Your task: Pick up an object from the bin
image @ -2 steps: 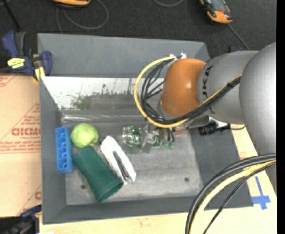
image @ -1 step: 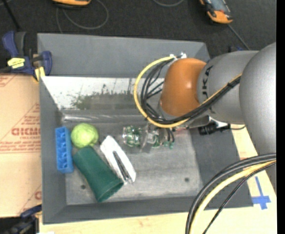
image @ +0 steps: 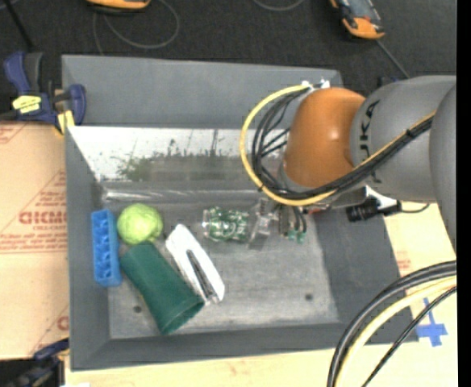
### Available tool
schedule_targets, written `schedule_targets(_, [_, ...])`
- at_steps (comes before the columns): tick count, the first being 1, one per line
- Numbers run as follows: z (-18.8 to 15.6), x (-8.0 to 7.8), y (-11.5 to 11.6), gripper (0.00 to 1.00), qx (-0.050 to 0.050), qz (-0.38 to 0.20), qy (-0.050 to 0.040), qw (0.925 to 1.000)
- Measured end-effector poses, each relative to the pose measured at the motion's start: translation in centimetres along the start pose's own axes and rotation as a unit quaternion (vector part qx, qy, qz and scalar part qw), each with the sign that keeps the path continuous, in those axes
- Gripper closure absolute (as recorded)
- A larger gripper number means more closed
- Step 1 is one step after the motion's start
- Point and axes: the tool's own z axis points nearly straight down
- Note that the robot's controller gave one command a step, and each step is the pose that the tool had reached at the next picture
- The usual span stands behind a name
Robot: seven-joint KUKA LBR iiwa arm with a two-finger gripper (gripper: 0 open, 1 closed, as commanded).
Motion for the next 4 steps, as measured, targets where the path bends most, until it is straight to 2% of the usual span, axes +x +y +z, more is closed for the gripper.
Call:
schedule_targets(1, [-2.6, -1.9, 1.1, 1.00, 0.000, 0.006, 0.0001, 1.0000])
schedule_targets(2, [-3.7, -2.9, 1.2, 1.00, -0.001, 0.012, -0.0016, 0.9999])
schedule_targets(3, [-3.2, -3.3, 1.1, 1.00, 0.000, 0.021, -0.0017, 0.9998])
schedule_targets(4, [-1.7, -3.2, 1.9, 1.00, 0.000, 0.036, 0.0002, 0.9994])
